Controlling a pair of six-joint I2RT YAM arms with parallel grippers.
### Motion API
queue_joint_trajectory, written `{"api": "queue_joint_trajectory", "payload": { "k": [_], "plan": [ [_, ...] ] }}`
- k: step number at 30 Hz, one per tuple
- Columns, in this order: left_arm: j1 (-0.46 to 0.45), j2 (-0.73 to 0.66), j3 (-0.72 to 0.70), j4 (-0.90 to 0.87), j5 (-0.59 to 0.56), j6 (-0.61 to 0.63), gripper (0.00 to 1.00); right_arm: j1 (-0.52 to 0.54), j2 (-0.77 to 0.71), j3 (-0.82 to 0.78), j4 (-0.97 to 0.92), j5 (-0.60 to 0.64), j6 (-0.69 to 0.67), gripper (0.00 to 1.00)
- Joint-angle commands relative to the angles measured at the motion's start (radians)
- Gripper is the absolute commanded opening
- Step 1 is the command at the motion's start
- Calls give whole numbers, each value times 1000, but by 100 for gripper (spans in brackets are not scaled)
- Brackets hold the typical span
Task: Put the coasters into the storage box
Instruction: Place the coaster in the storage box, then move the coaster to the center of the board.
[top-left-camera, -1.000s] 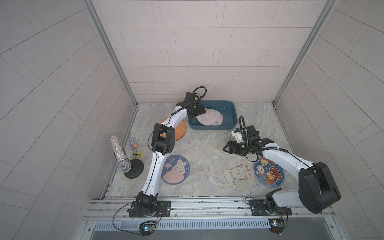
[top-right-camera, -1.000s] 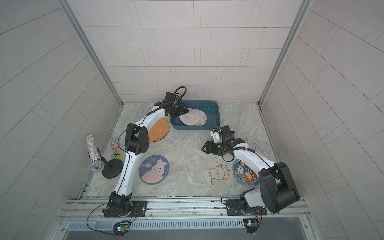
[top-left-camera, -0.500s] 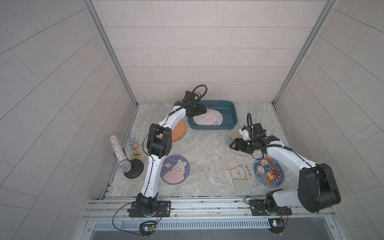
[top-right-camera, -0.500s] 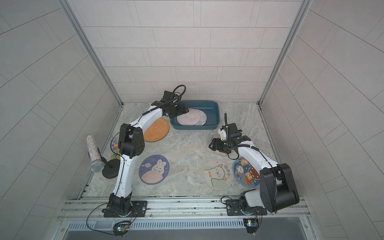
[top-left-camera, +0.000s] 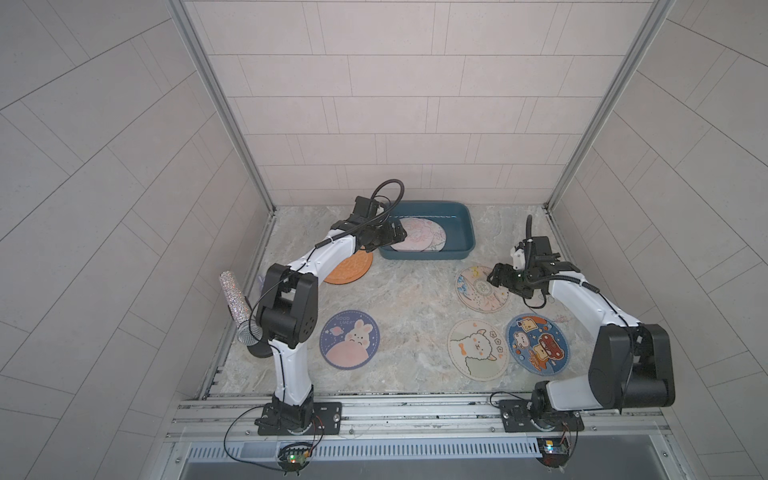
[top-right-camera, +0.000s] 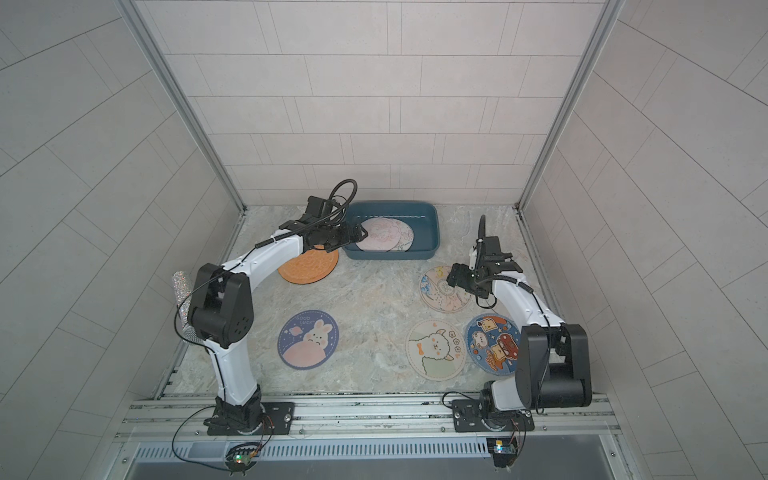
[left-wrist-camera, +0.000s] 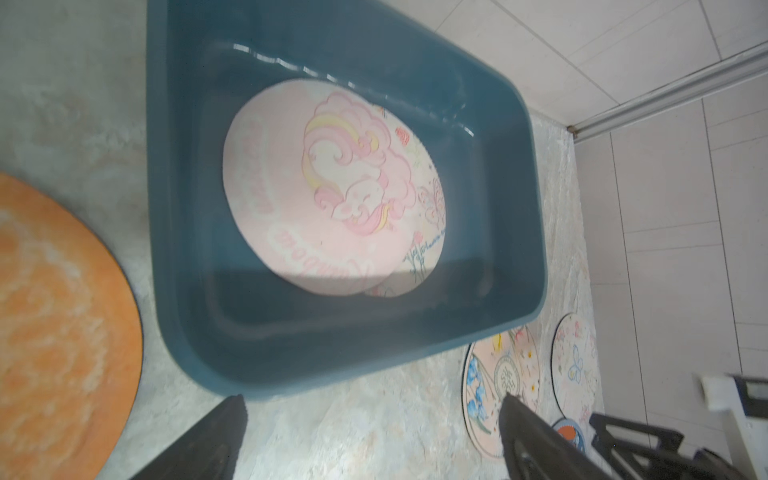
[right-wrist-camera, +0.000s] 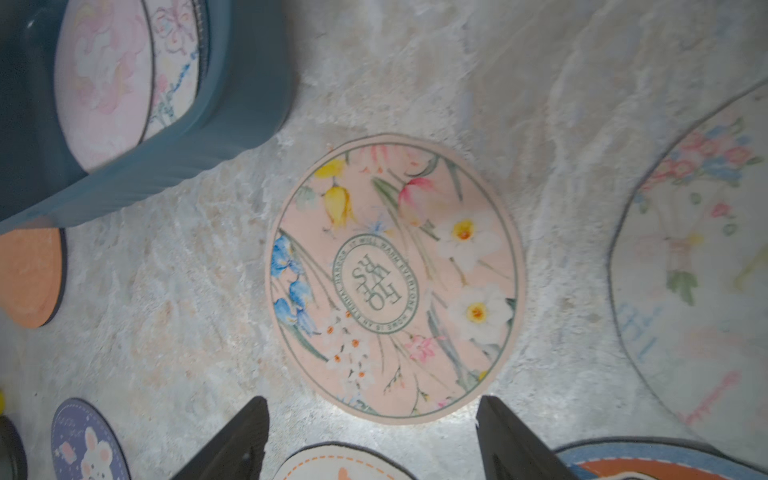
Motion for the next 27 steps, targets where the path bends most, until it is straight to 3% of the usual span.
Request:
{"api": "queue_joint_trajectory", "payload": {
  "k": [1, 10, 27],
  "plan": [
    [-2, -86, -100, 72, 40, -12, 100, -35, 43, 10, -18, 39, -23, 82],
    [5, -202, -260, 99, 88, -4, 100, -97, 162, 16, 13, 2, -52, 81],
    [27, -199, -280, 49, 132, 27, 100, -60, 331, 47, 14, -47, -87, 74]
  ]
}}
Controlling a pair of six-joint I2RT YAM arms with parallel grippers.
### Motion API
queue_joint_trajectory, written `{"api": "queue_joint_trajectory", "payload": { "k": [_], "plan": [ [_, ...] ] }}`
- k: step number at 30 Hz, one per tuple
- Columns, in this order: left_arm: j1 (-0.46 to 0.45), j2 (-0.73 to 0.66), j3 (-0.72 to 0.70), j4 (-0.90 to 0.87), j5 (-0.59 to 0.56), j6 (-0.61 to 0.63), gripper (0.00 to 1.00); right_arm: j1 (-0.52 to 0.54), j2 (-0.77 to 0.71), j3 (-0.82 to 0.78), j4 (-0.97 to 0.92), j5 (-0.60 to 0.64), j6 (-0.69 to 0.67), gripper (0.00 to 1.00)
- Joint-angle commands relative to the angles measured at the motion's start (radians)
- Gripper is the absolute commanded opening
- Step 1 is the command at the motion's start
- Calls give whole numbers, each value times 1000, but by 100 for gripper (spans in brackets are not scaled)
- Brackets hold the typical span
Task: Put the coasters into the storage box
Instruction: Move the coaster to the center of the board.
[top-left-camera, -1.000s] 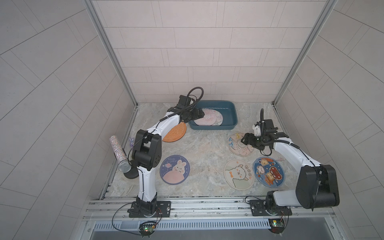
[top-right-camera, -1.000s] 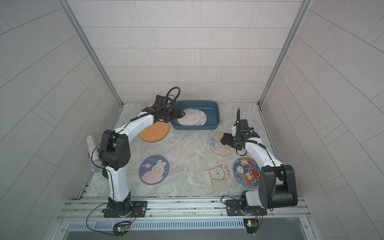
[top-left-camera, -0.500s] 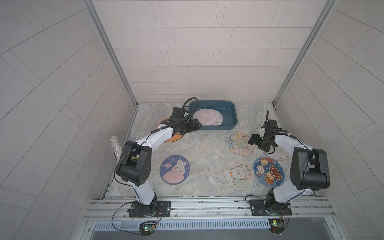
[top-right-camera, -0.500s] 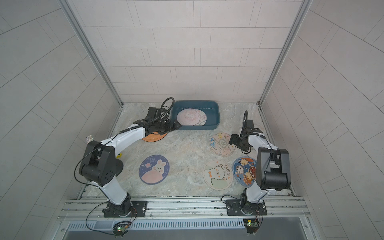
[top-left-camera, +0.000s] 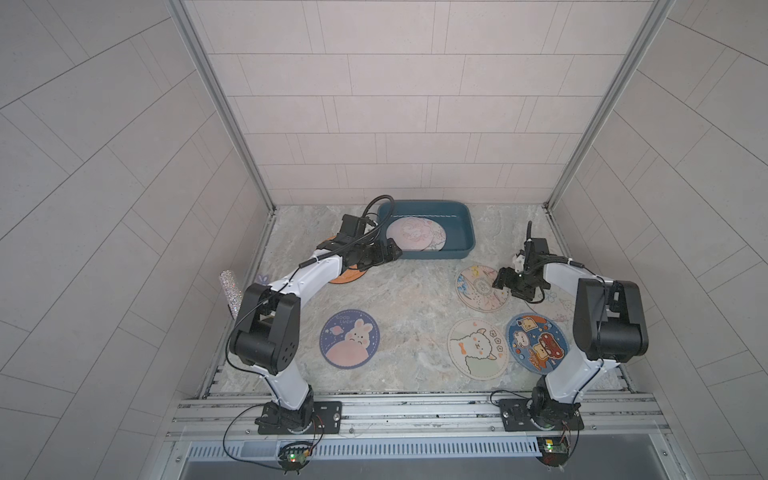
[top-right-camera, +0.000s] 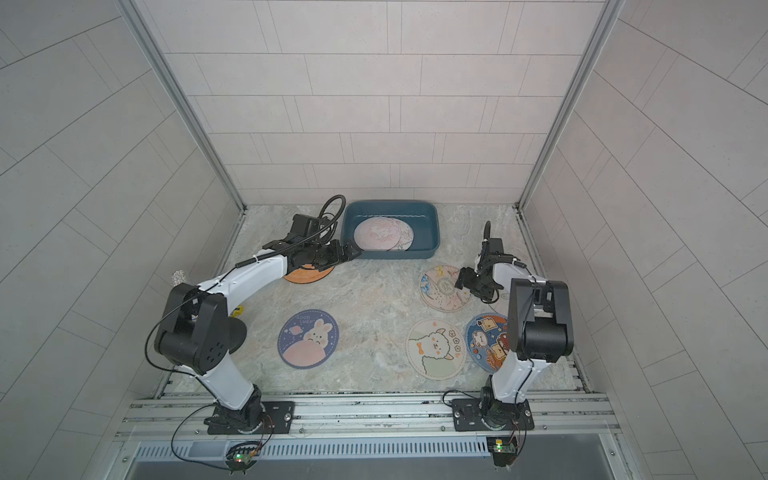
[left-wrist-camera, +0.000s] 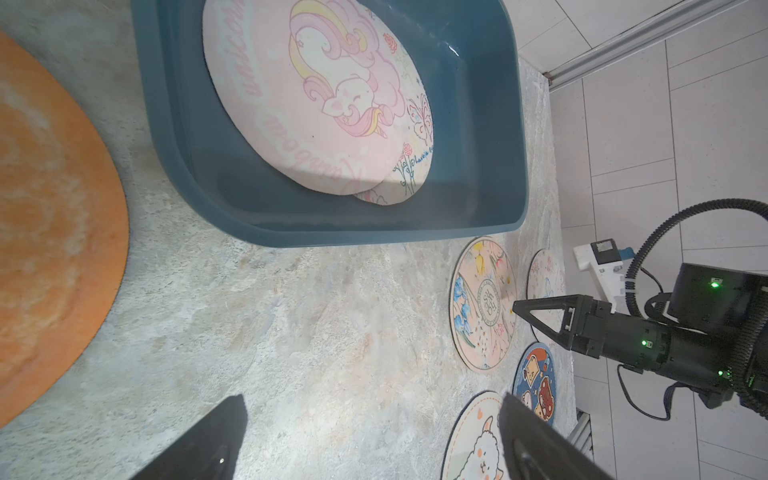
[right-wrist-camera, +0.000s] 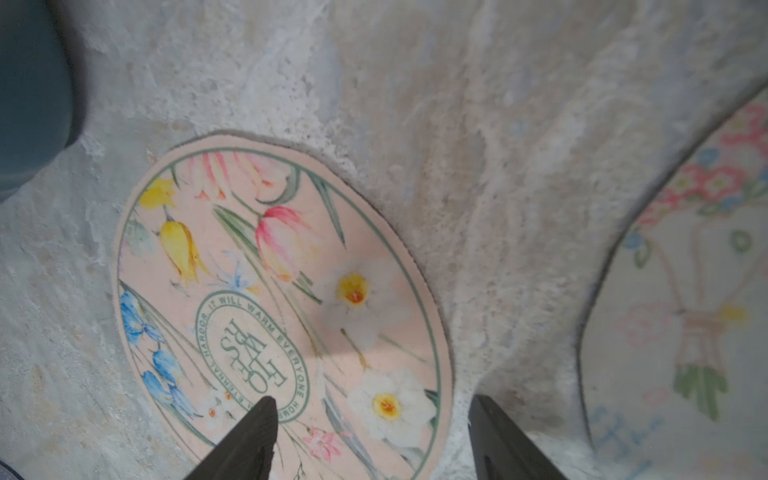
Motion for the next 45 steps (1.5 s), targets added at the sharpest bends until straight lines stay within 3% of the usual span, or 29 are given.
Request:
{"api": "queue_joint_trajectory", "payload": {
  "k": [1, 12, 20, 27, 45],
  "plan": [
    [4, -8, -13, -16, 16, 18, 100, 25, 58, -13, -33, -11, -20, 74],
    [4, 12, -22, -17, 23, 26, 100, 63, 130, 28, -91, 57, -57, 61],
    [-20, 36, -30, -16, 25, 23, 100, 113, 132, 37, -105, 36, -69, 57],
    [-37, 47, -43, -17, 18, 24, 100, 140, 140, 29, -105, 43, -63, 47],
    [-182, 168, 5, -47, -92, -12, 100, 219, 98, 89, -199, 6, -106, 49]
  ]
}}
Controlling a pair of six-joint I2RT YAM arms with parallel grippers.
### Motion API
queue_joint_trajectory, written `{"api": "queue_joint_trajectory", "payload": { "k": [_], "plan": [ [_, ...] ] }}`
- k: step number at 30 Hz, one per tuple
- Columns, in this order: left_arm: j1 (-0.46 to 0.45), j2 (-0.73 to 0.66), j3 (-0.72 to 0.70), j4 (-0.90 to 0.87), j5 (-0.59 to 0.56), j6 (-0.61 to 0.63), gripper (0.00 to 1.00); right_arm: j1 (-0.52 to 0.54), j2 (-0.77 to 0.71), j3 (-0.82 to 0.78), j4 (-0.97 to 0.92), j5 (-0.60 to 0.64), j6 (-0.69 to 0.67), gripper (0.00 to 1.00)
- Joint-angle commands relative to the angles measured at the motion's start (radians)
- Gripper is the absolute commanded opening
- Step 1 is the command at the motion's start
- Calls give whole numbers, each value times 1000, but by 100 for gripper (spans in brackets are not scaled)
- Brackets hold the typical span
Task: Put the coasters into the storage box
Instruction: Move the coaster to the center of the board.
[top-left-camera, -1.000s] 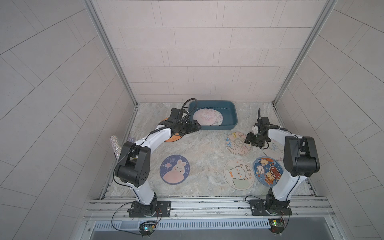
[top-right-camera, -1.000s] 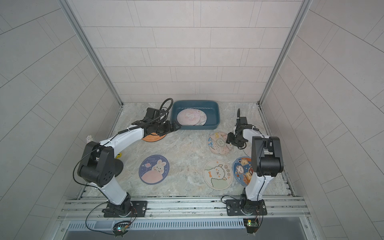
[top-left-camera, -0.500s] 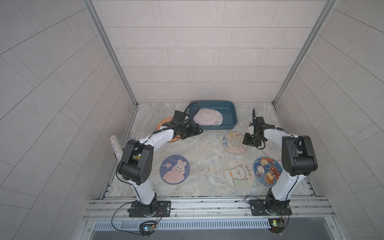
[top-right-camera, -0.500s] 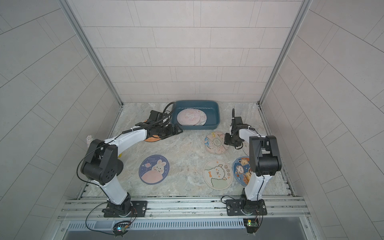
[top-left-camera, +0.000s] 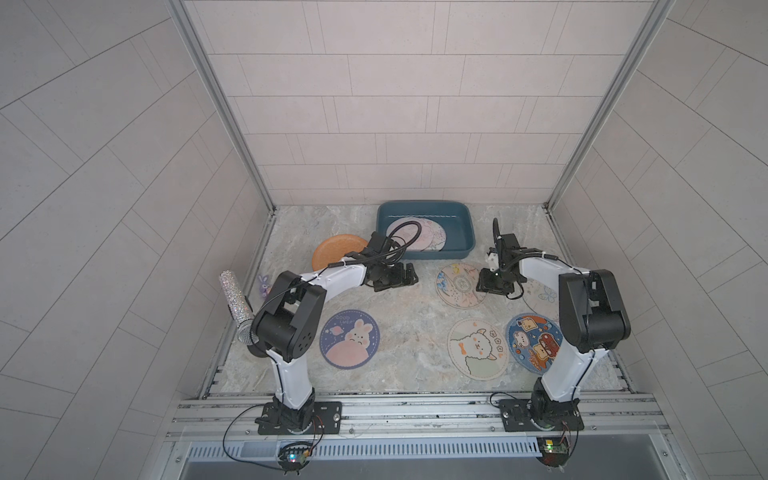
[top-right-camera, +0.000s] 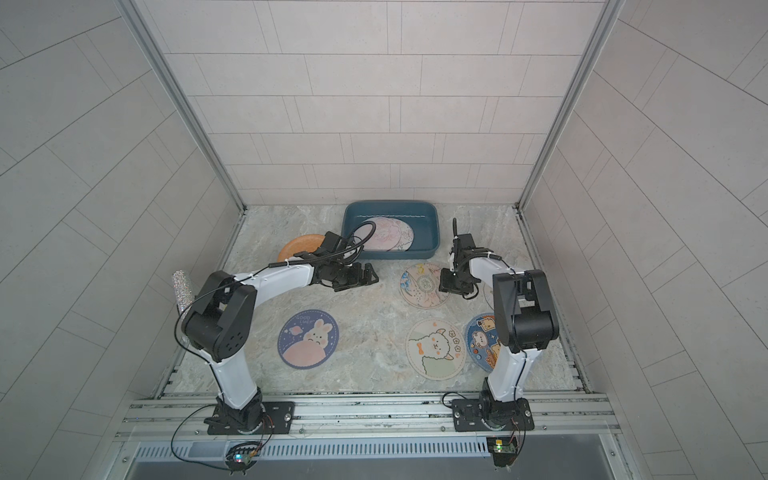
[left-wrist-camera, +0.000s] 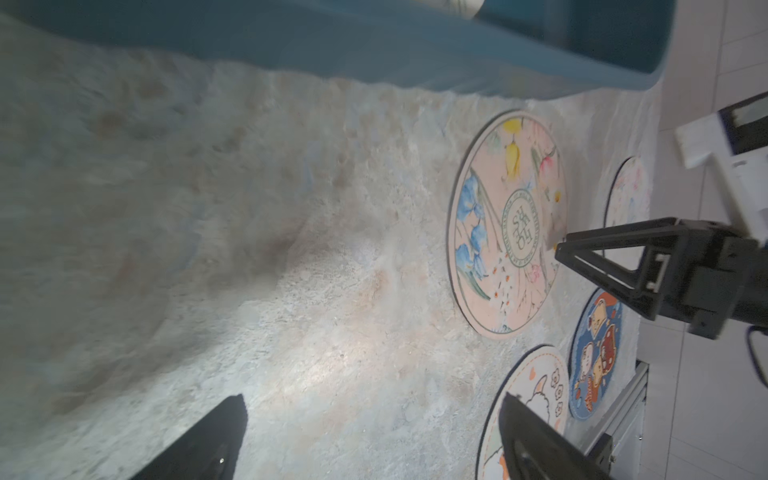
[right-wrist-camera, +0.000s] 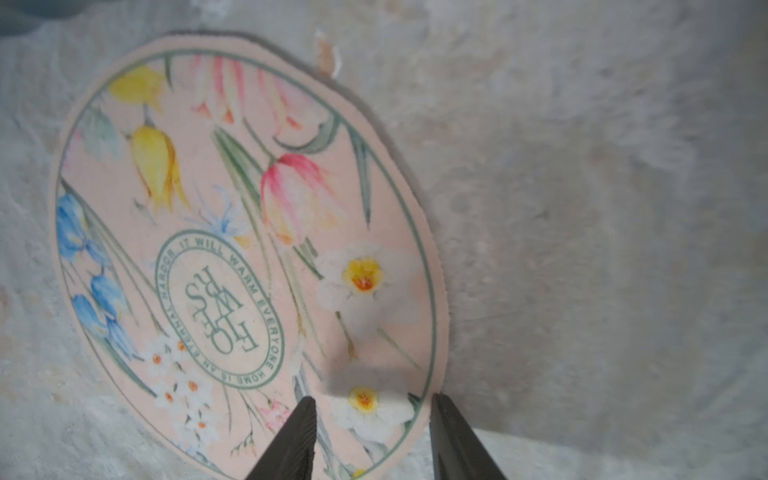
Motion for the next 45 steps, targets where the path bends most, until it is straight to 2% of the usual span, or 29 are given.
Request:
{"api": "queue_joint_trajectory", "payload": {
  "k": [1, 3, 6, 14, 23, 38, 45],
  "plan": [
    [-18, 20, 41, -26, -36, -12, 100, 3, 6, -7, -121, -18, -30, 51],
    [-27, 33, 52, -27, -42, -14, 100, -18, -17, 5, -130, -7, -37, 58],
    [-35, 59, 66, -26, -49, -15, 100, -39, -12, 35, -135, -3, -49, 62],
    [-44, 97, 79, -3, -54, -38, 100, -37, 80, 107, -75, -15, -43, 65],
    [-46, 121, 79, 6, -65, -51, 100, 30, 192, 222, -130, -46, -97, 68],
    [-46, 167, 127, -50, -135, -24, 99, 190, 145, 163, -136, -115, -126, 68],
    [-64, 188, 120, -51, -142, -25, 86, 158, 59, 98, -99, -81, -74, 64]
  ]
}}
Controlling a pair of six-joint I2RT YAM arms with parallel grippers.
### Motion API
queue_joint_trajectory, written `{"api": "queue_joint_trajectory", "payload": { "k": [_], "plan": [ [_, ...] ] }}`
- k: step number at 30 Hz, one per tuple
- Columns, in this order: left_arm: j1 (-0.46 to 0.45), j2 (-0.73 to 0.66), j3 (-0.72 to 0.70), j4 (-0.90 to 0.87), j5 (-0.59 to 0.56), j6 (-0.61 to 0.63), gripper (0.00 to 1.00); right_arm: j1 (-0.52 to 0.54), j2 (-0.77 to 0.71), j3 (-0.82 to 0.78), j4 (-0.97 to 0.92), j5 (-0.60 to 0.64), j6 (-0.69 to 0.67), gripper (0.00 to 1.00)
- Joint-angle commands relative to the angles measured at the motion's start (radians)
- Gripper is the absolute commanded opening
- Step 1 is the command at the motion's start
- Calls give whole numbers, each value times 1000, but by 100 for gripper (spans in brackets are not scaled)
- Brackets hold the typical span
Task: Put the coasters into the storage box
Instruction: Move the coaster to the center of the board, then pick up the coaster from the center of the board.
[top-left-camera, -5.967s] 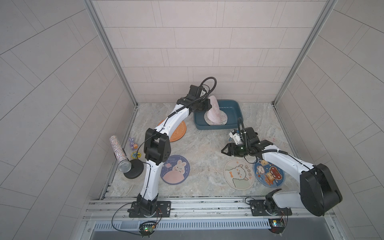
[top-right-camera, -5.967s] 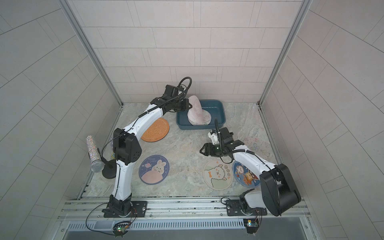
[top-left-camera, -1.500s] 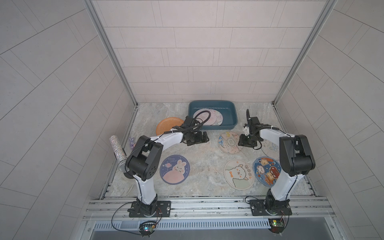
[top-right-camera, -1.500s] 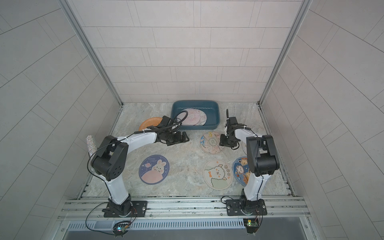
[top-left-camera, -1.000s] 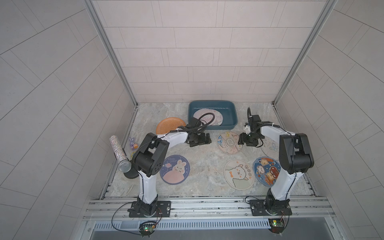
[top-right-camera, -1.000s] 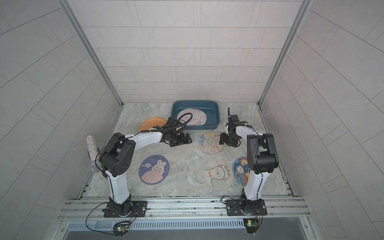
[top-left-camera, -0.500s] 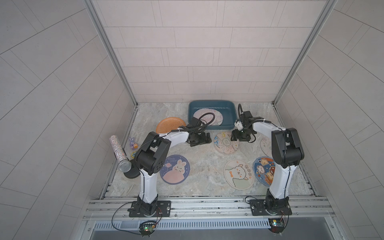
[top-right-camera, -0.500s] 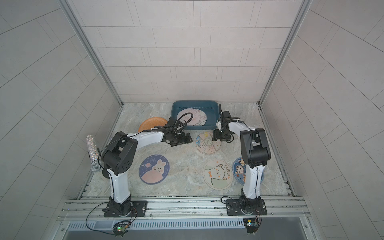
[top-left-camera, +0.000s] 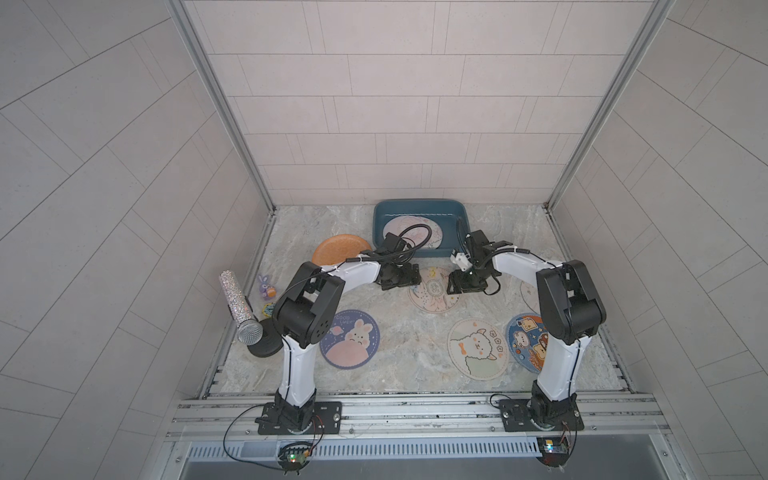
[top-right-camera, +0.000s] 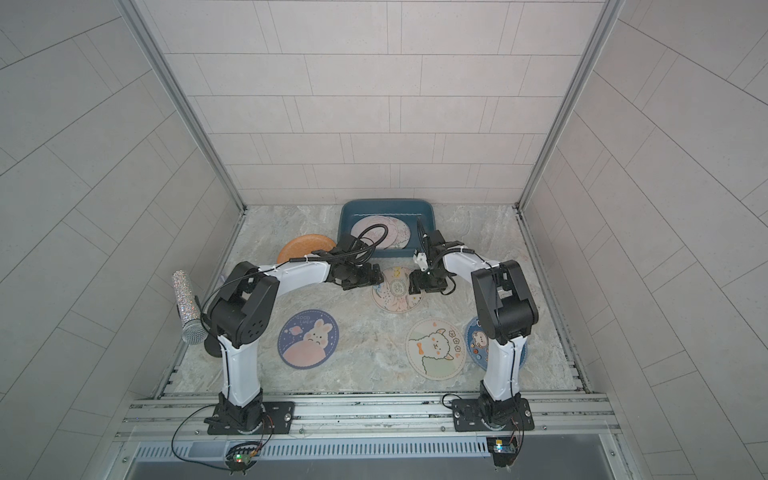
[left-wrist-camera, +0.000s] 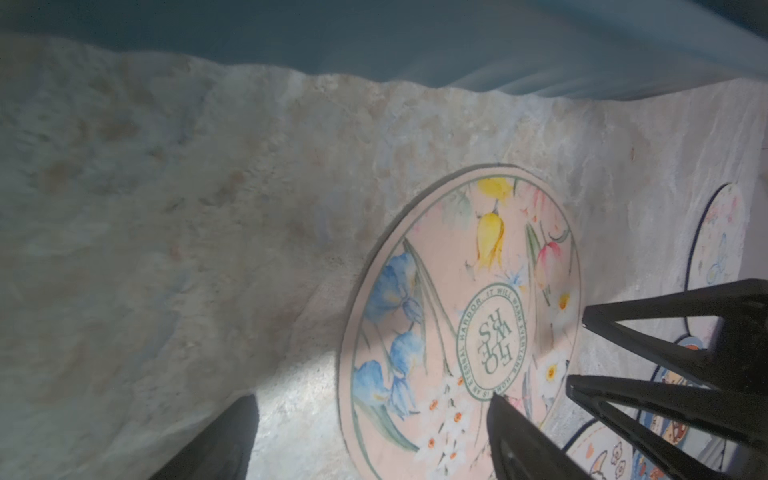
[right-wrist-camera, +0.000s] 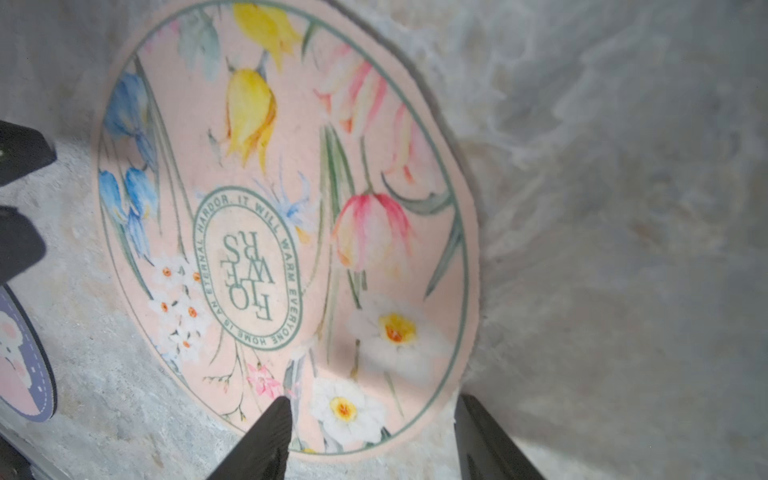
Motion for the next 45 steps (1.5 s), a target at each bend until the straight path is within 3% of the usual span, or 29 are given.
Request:
{"api": "queue_joint_trajectory", "payload": {
  "k": [1, 21, 39, 45],
  "plan": [
    [-20, 48, 4, -49, -16, 6, 85, -19, -41, -46, -12, 22, 32, 64],
    [-54, 115, 49, -119, 9, 27, 68, 35, -8, -118, 129, -10, 133, 55],
    [-55, 123, 51, -121, 22, 31, 64, 56, 6, -124, 157, 2, 181, 48],
    [-56, 117, 51, -124, 15, 32, 54, 56, 4, -129, 161, 14, 188, 47]
  ]
}}
